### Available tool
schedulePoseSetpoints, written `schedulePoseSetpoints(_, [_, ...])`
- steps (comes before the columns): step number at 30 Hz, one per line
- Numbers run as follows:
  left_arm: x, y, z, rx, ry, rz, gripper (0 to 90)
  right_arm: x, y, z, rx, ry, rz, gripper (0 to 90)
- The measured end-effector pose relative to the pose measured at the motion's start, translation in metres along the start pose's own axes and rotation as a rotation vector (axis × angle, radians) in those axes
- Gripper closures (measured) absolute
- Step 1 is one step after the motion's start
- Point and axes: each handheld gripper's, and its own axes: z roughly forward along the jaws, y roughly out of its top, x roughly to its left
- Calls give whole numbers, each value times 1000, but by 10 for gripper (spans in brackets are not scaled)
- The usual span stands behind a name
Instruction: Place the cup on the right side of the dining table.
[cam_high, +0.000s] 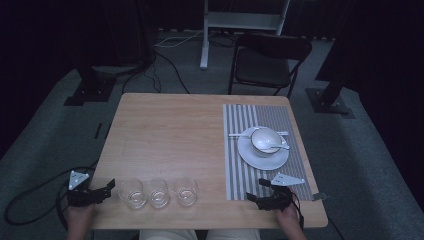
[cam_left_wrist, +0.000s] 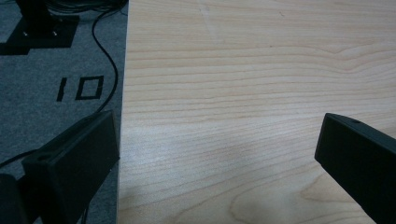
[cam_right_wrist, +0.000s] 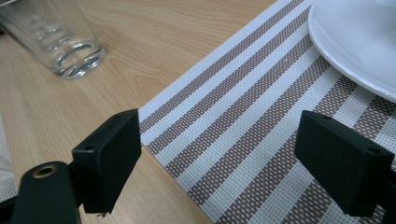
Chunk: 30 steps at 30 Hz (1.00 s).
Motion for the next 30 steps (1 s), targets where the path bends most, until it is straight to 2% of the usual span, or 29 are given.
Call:
schedulePoseSetpoints(3, [0,0,0,2,-7,2,2,3,2,2,17,4,-23,141])
schedulePoseSetpoints(7, [0,0,0,2,-13,8,2,7,6,5,38,45,-38,141])
schedulePoseSetpoints(9, [0,0,0,1,-14,9,2,10,10,8,35,75,-38,141])
schedulePoseSetpoints(11, [0,0,0,-1,-15,10,2,14,15,13,41,78,-60,141])
schedulePoseSetpoints(16, [0,0,0,1,-20,10,1,21,28,22,27,107,-76,133])
schedulePoseSetpoints(21, [0,0,0,0,-24,12,2,26,38,28,17,134,-64,130])
schedulePoseSetpoints(30, [0,0,0,-1,-24,14,2,41,49,41,36,184,-98,129])
